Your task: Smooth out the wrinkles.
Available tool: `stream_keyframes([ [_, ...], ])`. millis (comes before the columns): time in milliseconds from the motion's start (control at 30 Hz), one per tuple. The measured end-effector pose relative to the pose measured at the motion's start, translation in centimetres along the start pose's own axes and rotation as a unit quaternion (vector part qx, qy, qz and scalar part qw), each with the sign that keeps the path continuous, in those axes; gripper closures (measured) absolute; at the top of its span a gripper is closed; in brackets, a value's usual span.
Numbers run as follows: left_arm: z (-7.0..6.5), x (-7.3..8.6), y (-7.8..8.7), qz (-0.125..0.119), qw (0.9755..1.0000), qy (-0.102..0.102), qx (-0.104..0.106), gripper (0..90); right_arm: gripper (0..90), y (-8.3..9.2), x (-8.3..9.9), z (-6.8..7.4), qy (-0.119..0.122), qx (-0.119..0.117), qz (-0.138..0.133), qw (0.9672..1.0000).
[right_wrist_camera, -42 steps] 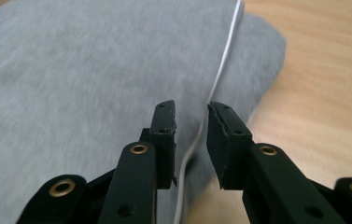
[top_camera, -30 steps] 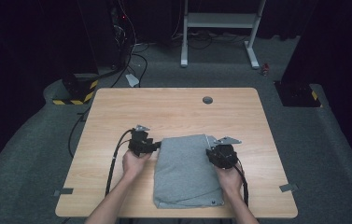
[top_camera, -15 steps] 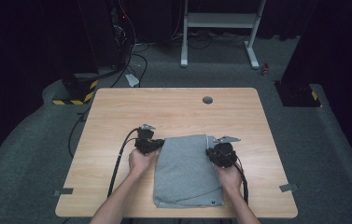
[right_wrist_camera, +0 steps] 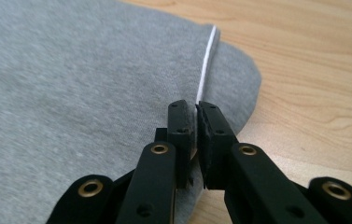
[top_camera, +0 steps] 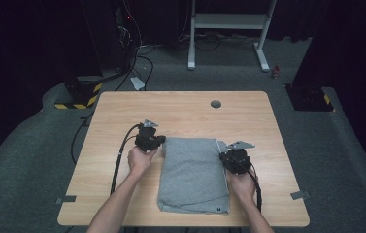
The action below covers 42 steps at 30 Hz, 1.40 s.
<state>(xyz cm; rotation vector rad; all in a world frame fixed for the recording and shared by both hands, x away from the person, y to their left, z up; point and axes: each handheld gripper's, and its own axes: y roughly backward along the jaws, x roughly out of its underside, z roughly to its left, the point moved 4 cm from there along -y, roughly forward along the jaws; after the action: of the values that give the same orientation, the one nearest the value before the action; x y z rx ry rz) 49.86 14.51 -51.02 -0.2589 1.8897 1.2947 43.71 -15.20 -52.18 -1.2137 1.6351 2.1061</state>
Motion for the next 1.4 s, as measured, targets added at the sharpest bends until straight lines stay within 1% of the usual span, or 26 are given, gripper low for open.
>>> stream_keyframes([
  [33,-0.1,0.0,0.0,-0.002,1.0000,0.001,-0.003,85.7,81.8,-0.2,0.0,0.0,-0.003,-0.002,0.004,1.0000],
  [67,-0.3,-0.1,0.1,-0.008,1.0000,0.004,-0.001,80.1,77.1,-0.4,0.0,0.0,-0.005,-0.002,0.009,0.9999],
  [100,-0.7,0.0,0.2,-0.012,0.9998,0.009,0.014,73.2,70.7,-0.4,0.1,0.1,-0.005,0.001,0.009,1.0000],
  [133,-1.2,0.2,0.5,-0.010,0.9996,0.004,0.026,68.2,66.4,-0.2,0.1,0.2,-0.005,-0.001,0.006,1.0000],
  [200,-2.7,0.7,1.0,-0.012,0.9989,-0.021,0.039,61.5,63.1,0.6,0.3,0.6,-0.002,-0.010,-0.006,0.9999],
  [233,-3.5,1.1,1.4,-0.011,0.9983,-0.036,0.043,59.3,62.1,0.9,0.5,0.9,0.007,-0.011,-0.013,0.9998],
  [267,-3.5,1.1,1.4,-0.011,0.9983,-0.036,0.043,57.8,61.1,1.3,0.7,1.2,0.014,-0.012,-0.017,0.9997],
  [300,-5.1,2.0,2.0,-0.012,0.9968,-0.057,0.055,56.4,60.3,1.6,1.0,1.7,0.024,-0.016,-0.023,0.9993],
  [367,-6.6,3.1,2.3,-0.007,0.9949,-0.072,0.070,53.5,58.8,1.9,1.6,2.4,0.039,-0.023,-0.022,0.9987],
  [400,-6.6,3.1,2.3,-0.007,0.9949,-0.072,0.070,52.0,58.8,1.9,1.6,2.4,0.039,-0.023,-0.022,0.9987],
  [500,-8.5,5.2,2.1,0.013,0.9924,-0.094,0.078,50.3,54.5,1.9,3.1,3.6,0.063,-0.033,0.002,0.9975],
  [533,-8.6,5.5,1.8,0.015,0.9919,-0.104,0.072,49.6,53.9,1.8,3.3,3.7,0.066,-0.031,0.005,0.9973],
  [633,-8.4,5.4,1.3,0.018,0.9922,-0.104,0.066,50.5,53.2,1.0,3.4,3.5,0.066,-0.027,0.016,0.9973],
  [767,-7.3,4.5,0.2,0.028,0.9937,-0.100,0.041,51.2,53.1,-0.2,2.7,3.5,0.068,-0.014,0.024,0.9973],
  [800,-7.3,4.5,0.2,0.028,0.9937,-0.100,0.041,51.1,53.1,-0.2,2.7,3.5,0.068,-0.014,0.024,0.9973],
  [833,-6.6,4.1,-0.3,0.024,0.9954,-0.087,0.031,51.1,52.9,-0.8,2.2,3.5,0.068,-0.004,0.024,0.9974],
  [867,-6.6,4.1,-0.3,0.024,0.9954,-0.087,0.031,50.8,52.9,-0.8,2.2,3.5,0.068,-0.004,0.024,0.9974],
  [900,-6.2,4.0,-0.6,0.030,0.9961,-0.078,0.028,50.0,52.9,-1.5,1.7,3.3,0.061,0.002,0.021,0.9979],
  [967,-5.4,3.5,-1.2,0.038,0.9965,-0.071,0.021,49.6,52.9,-1.9,1.2,3.1,0.058,0.006,0.022,0.9981],
  [1067,-4.8,3.0,-1.5,0.038,0.9971,-0.064,0.017,48.5,52.9,-2.5,0.5,2.8,0.056,0.010,0.025,0.9981],
  [1100,-4.5,2.7,-1.8,0.042,0.9973,-0.059,0.016,48.2,52.9,-3.2,-0.3,2.6,0.050,0.014,0.031,0.9982],
  [1200,-4.0,2.2,-2.3,0.030,0.9983,-0.049,0.009,48.1,52.8,-3.7,-0.9,2.4,0.043,0.017,0.035,0.9983],
  [1233,-3.6,2.0,-2.7,0.043,0.9982,-0.039,0.013,46.5,52.8,-4.2,-1.4,2.1,0.035,0.020,0.037,0.9985],
  [1333,-3.4,1.7,-2.5,0.041,0.9985,-0.034,0.009,47.3,52.9,-4.5,-1.9,1.9,0.030,0.025,0.036,0.9986],
  [1367,-3.5,1.5,-1.6,0.036,0.9984,-0.042,0.007,47.1,52.9,-4.5,-1.9,1.9,0.031,0.028,0.035,0.9985],
  [1400,-3.5,1.5,-1.6,0.036,0.9984,-0.042,0.007,46.7,52.7,-4.3,-1.8,2.0,0.029,0.031,0.034,0.9985],
])
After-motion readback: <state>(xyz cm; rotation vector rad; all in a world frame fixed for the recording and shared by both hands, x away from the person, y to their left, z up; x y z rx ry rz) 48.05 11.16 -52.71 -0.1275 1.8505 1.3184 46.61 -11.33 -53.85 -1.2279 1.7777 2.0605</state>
